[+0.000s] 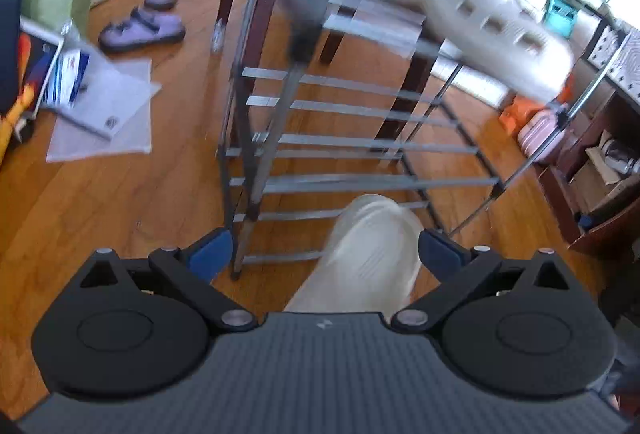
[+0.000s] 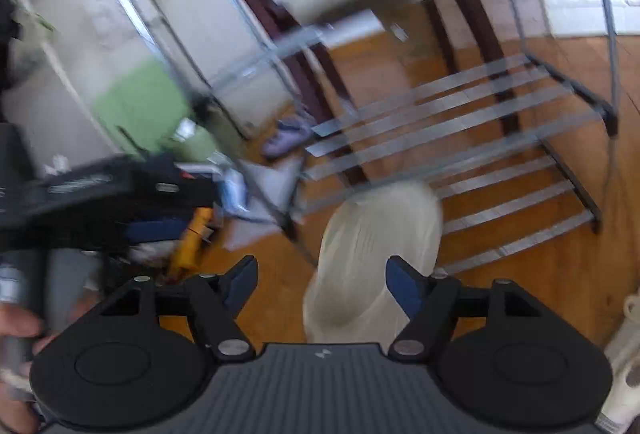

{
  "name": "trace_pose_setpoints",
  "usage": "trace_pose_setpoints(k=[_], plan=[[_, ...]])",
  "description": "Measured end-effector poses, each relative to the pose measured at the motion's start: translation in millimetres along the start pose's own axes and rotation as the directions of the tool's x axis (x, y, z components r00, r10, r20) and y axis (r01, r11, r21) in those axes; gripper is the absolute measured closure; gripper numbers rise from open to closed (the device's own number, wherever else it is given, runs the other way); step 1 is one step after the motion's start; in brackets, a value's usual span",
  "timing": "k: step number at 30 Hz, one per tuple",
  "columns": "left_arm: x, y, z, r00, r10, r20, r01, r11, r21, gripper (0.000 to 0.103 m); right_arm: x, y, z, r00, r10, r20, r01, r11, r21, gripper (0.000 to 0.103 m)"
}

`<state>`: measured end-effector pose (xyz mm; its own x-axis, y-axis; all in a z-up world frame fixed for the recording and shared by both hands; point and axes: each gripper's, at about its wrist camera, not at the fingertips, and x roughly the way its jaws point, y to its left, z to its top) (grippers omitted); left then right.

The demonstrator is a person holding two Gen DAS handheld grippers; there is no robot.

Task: Organize scattered shoes
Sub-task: 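Move both tools down from the rack toward the remaining white clog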

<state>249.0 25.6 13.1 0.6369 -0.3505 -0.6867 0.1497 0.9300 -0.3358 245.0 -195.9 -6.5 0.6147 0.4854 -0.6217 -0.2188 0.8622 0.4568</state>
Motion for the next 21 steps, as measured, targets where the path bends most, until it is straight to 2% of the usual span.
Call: trace_pose_setpoints(k=[1,3,6,7,11,15,18,21], plan=[[1.9,5.9,-8.6,1.0,0.001,-0.014,-0.001,1.0,-0.007,0.0,5.5,-1.1,-2.7,1.0,-0.01,-0.021,0.01,1.0,-0.009,0.028],[5.6,17.6,-25.9,0.999,0.002,-0.041,-0.003,1.0,-0.021,0.0,20.6,-6.3,-13.9,0.995,-0.077,-0.067,0.076,0.997,-0.013,0.014],[11.1,35.2,-51.8,0.997,0.004,-0.081,-0.007,0.999,-0.041,0.0,37.8,-24.0,-30.1,0.984,-0.139,-0.114,0.146,0.988,0.056,0.012],[13.0,41.1,-60.4,0.996,0.004,-0.095,-0.009,0.999,-0.048,0.0,45.1,-34.9,-39.7,0.977,-0.152,-0.151,0.17,0.978,0.117,0.012],[24.3,64.1,-94.7,0.988,0.016,-0.15,-0.026,0.997,-0.069,0.0,60.0,-50.7,-64.8,0.966,-0.118,-0.228,0.174,0.954,0.243,0.012],[42.1,90.9,-112.4,0.985,0.008,-0.17,-0.033,0.989,-0.147,0.0,68.9,-45.5,-65.2,0.962,-0.138,-0.236,0.204,0.937,0.283,0.005],[63.8,110.9,-114.7,0.985,0.031,-0.168,-0.064,0.978,-0.198,0.0,76.6,-51.1,-66.6,0.966,-0.126,-0.227,0.214,0.881,0.421,0.005],[86.4,128.7,-112.9,0.989,0.047,-0.14,-0.082,0.963,-0.255,0.0,85.3,-69.1,-74.3,0.951,-0.187,-0.246,0.301,0.737,0.605,0.005]])
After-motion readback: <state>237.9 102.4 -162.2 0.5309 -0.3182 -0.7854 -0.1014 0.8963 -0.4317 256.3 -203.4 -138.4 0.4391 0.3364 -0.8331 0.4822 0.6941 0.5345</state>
